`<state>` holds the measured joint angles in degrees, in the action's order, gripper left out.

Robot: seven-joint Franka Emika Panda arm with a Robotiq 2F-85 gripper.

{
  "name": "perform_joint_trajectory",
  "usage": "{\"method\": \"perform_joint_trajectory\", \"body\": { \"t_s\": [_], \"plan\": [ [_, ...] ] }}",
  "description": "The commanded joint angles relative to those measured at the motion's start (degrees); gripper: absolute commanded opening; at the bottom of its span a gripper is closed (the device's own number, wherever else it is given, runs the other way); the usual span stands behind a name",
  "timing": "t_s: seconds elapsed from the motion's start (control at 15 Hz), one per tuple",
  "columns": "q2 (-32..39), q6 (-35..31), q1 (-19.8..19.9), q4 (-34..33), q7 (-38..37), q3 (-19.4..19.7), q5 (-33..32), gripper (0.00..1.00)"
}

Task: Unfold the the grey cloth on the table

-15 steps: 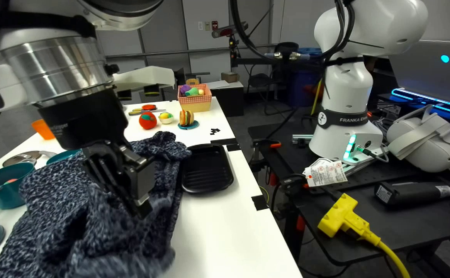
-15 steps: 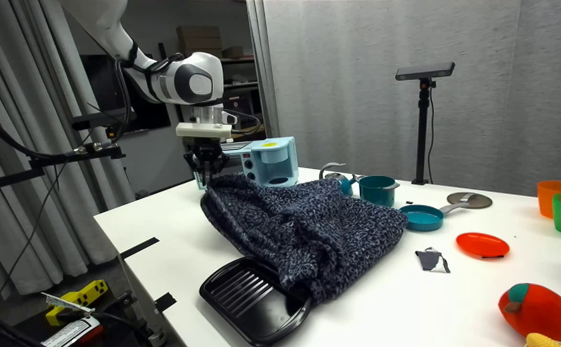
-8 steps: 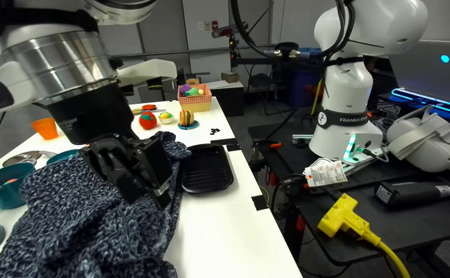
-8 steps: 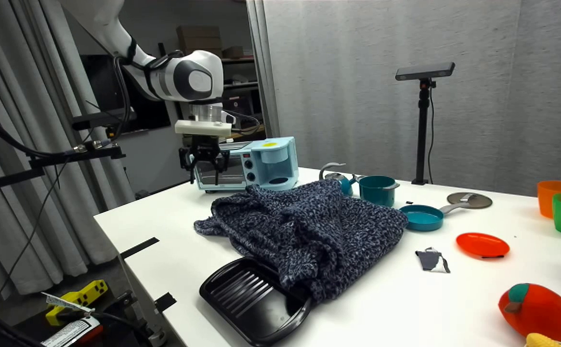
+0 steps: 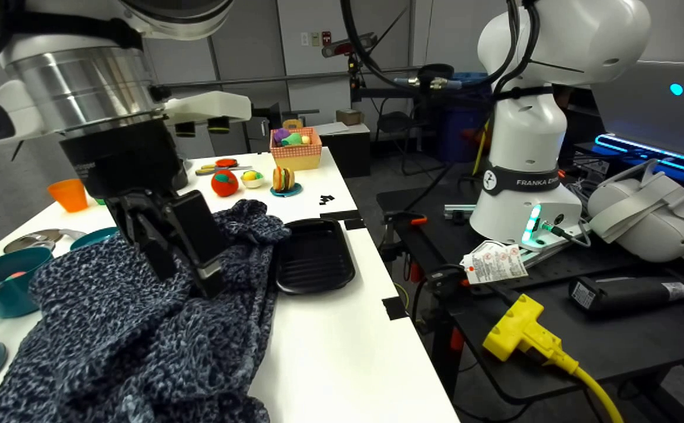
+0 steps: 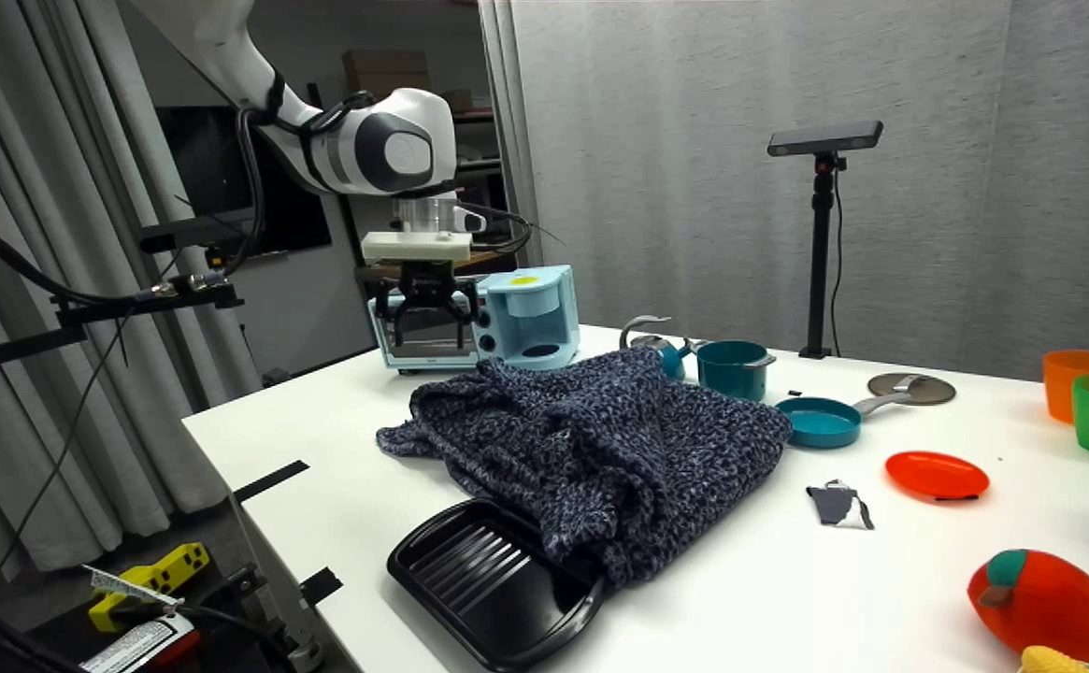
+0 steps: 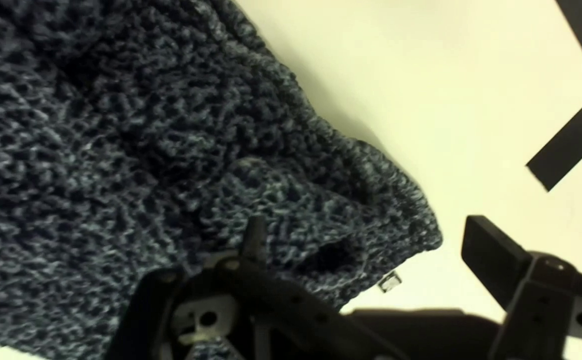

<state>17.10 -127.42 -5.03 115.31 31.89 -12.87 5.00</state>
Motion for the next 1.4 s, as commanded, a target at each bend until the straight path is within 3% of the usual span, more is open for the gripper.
{"method": "perform_joint_trajectory", "body": {
  "t_s": [0.0,0.6,1.2,1.27,1.33],
  "plan": [
    [-1.27,-5.69,0.32,0.34,-4.79,2.49,-1.87,1.0],
    [-7.93,-15.77,-1.12,3.96,-22.73,7.68,-12.27,1.0],
    [-15.46,-19.22,-1.3,9.13,-42.21,8.88,-26.02,1.0],
    [-12.54,-17.63,-0.79,6.13,-38.01,8.14,-22.85,1.0],
    [-12.9,-17.6,-0.78,6.38,-38.58,8.12,-23.18,1.0]
  ]
}}
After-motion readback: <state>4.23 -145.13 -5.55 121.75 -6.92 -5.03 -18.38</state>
